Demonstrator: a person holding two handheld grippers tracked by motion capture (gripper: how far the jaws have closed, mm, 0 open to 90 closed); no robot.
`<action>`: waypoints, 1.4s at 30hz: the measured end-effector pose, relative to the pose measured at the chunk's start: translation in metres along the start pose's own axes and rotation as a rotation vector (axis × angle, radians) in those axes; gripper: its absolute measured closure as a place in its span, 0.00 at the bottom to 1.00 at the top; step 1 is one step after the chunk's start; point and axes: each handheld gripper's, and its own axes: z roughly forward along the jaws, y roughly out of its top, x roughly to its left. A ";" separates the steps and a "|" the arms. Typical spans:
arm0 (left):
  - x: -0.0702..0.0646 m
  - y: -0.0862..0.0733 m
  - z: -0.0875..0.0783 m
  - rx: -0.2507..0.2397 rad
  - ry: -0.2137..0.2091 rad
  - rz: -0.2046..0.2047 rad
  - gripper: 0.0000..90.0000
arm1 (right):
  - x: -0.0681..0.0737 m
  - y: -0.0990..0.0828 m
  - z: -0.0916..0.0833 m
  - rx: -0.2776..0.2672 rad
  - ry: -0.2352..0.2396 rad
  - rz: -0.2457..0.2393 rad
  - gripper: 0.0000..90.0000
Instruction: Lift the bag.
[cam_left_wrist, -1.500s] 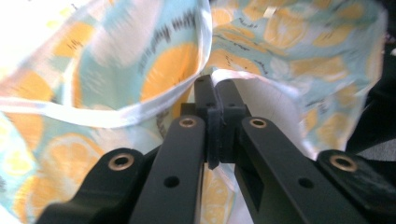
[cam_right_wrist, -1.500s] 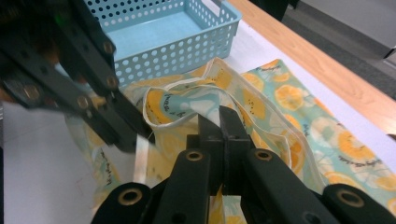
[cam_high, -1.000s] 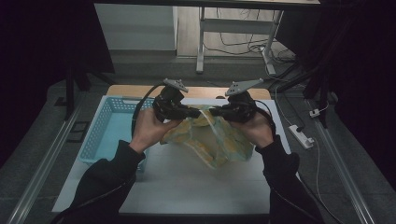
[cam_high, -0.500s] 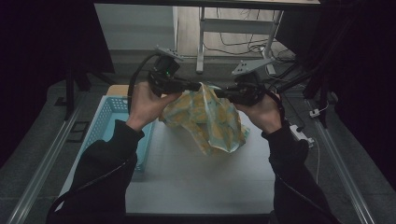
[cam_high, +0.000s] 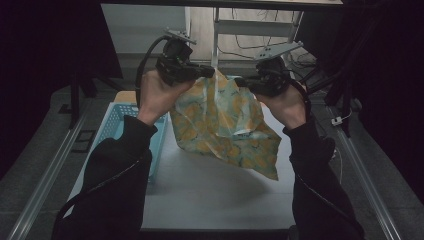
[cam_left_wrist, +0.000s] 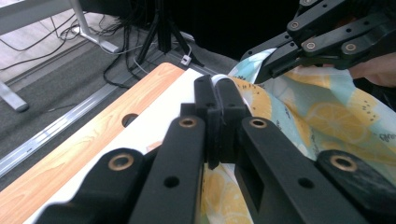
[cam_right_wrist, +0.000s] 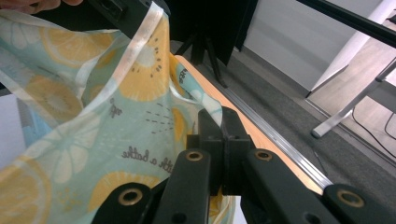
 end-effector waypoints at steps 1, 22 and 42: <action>0.001 0.002 -0.001 -0.008 -0.001 -0.003 1.00 | -0.001 0.000 0.000 -0.004 0.000 0.004 0.99; 0.018 -0.017 0.045 0.072 0.028 0.017 0.98 | -0.015 -0.024 0.041 0.057 -0.021 0.065 0.98; 0.032 -0.062 0.051 0.041 -0.042 -0.056 0.45 | -0.020 -0.058 0.035 -0.011 0.041 0.180 0.53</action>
